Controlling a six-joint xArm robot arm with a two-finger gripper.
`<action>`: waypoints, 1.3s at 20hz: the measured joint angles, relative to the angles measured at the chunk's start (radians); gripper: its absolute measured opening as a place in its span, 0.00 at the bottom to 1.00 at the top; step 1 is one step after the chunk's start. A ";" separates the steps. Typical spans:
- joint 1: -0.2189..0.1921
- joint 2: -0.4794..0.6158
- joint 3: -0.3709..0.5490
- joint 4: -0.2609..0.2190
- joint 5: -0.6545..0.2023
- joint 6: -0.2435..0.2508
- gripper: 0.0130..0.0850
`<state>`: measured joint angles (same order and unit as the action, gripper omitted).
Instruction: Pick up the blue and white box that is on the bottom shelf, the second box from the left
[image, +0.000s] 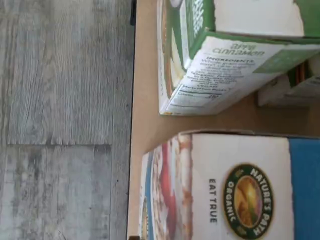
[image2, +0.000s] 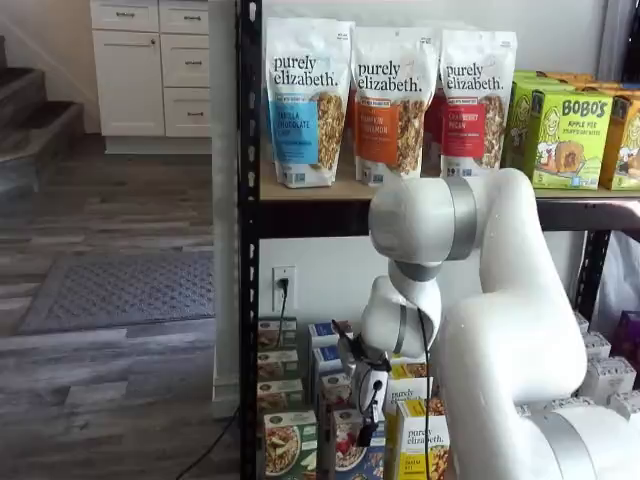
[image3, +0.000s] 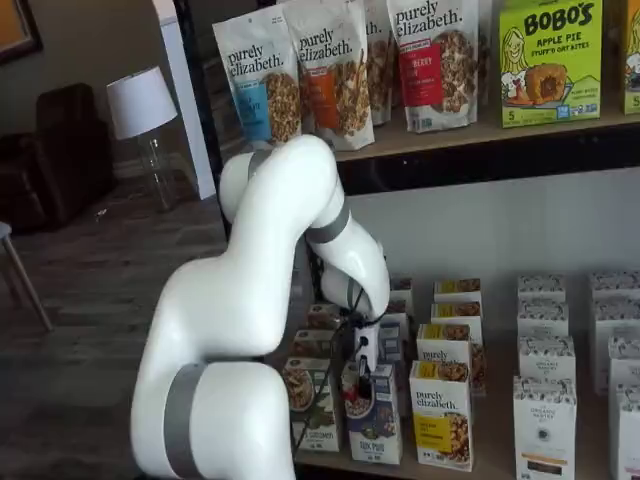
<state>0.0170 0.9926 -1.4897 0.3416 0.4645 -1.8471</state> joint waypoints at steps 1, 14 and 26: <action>0.000 0.001 0.001 0.002 0.000 -0.002 1.00; 0.007 0.002 0.011 0.018 -0.013 -0.011 0.94; 0.006 0.001 0.014 -0.011 -0.017 0.014 0.72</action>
<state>0.0235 0.9932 -1.4755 0.3304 0.4477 -1.8332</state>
